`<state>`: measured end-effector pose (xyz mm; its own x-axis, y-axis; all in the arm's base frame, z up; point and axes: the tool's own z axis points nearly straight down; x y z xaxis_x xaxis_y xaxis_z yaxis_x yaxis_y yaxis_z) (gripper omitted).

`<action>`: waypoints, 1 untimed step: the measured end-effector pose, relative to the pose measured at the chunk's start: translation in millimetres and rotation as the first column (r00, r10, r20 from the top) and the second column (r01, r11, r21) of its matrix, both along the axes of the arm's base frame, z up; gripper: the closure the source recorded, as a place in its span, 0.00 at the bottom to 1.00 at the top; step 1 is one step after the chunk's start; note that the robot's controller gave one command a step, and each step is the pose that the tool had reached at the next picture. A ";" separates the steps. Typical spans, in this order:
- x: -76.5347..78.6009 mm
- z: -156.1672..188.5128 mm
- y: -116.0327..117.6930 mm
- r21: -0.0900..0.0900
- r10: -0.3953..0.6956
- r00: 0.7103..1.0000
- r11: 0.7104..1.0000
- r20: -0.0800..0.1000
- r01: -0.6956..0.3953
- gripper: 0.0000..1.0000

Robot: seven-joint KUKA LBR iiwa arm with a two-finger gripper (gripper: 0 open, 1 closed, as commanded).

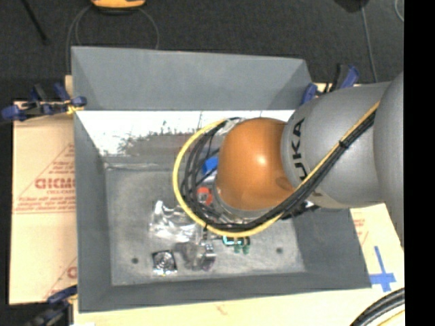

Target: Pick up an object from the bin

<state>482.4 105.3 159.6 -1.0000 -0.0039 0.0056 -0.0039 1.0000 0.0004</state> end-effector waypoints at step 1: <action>13.8 -46.4 -8.8 0.000 -0.091 0.996 0.996 0.013 0.091 0.00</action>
Offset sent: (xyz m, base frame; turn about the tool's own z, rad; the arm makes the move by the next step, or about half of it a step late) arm 0.0198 -0.0128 -0.0896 0.1308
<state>496.2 96.4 113.3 -0.9962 0.0872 -0.0072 0.0872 0.9962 0.0004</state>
